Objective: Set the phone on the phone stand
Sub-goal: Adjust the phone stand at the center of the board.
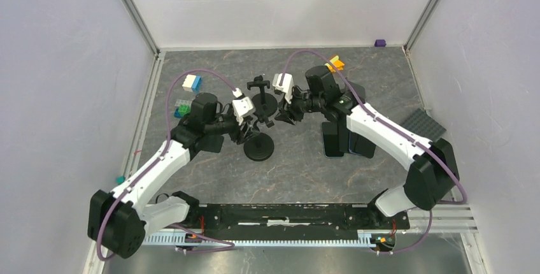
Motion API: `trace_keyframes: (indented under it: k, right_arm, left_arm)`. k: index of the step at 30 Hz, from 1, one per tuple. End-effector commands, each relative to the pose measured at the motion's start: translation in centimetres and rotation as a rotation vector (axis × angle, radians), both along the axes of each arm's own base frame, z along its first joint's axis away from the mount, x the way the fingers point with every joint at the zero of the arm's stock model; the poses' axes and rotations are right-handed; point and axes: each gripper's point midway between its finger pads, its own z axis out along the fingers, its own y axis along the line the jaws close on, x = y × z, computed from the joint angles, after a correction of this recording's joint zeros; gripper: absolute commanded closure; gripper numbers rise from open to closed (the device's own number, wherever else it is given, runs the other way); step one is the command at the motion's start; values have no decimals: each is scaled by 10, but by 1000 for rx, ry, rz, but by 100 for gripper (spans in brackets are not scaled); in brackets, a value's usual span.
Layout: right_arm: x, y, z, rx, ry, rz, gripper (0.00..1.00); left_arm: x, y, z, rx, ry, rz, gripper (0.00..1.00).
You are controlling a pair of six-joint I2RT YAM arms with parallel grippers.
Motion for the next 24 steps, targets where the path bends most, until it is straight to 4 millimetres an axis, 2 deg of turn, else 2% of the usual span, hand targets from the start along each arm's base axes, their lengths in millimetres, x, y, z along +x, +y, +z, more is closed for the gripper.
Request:
trace_keyframes:
  k: [1,3,6,9,13,15,19,24]
  right_arm:
    - [10,-36,4,-86,-107,-104,42]
    - [16,-58,-4,-128,-103,-172,33]
    - [18,-96,-21,-173,-56,-265,24]
    - [21,-140,-43,-212,-11,-385,23]
    - [17,-193,-74,-285,38,-526,23]
    - [12,-211,-85,-303,64,-566,23]
    - [7,-239,-91,-327,77,-640,23]
    - [6,-281,-95,-378,78,-784,22]
  left_arm:
    - [11,-18,2,2,-88,-112,45]
    - [8,-22,-2,16,-86,-168,53]
    - [-2,-22,-11,74,-87,-272,63]
    - [-11,-20,-19,134,-92,-378,66]
    - [-12,-17,-25,207,-82,-478,70]
    - [-11,-15,-28,238,-64,-526,73]
    - [-6,-11,-32,283,-45,-601,78]
    - [7,-7,-29,315,-98,-611,77]
